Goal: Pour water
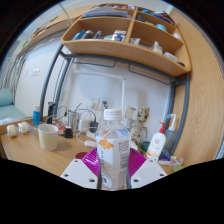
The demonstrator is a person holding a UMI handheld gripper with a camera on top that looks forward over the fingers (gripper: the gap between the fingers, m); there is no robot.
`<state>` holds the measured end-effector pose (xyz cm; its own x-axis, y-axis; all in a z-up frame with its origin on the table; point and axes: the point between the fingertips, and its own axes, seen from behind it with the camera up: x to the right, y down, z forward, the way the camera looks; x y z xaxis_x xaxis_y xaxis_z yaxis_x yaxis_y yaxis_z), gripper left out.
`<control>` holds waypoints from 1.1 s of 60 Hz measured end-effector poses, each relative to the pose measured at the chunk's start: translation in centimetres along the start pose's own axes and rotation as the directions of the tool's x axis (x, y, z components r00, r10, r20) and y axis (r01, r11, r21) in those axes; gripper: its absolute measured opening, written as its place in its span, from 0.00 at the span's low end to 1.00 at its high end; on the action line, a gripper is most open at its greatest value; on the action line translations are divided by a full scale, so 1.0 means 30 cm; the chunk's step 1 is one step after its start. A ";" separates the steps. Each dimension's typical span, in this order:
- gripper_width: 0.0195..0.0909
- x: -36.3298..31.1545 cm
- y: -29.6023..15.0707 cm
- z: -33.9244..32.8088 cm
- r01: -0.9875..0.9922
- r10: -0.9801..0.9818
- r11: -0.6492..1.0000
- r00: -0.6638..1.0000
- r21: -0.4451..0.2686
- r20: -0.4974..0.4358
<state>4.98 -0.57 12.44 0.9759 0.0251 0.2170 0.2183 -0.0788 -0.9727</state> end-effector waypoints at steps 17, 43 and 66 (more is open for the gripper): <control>0.19 -0.158 -0.190 0.171 0.682 -0.683 0.728 0.730 0.070 -0.014; 0.22 -0.367 -0.295 0.380 0.990 -0.989 -0.119 -0.111 0.076 -0.100; 0.22 -0.524 -0.311 0.399 0.838 -0.825 -0.544 -0.529 0.031 -0.200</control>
<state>-12.47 11.70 17.12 -0.6944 -0.1479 0.7043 0.6989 0.0947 0.7089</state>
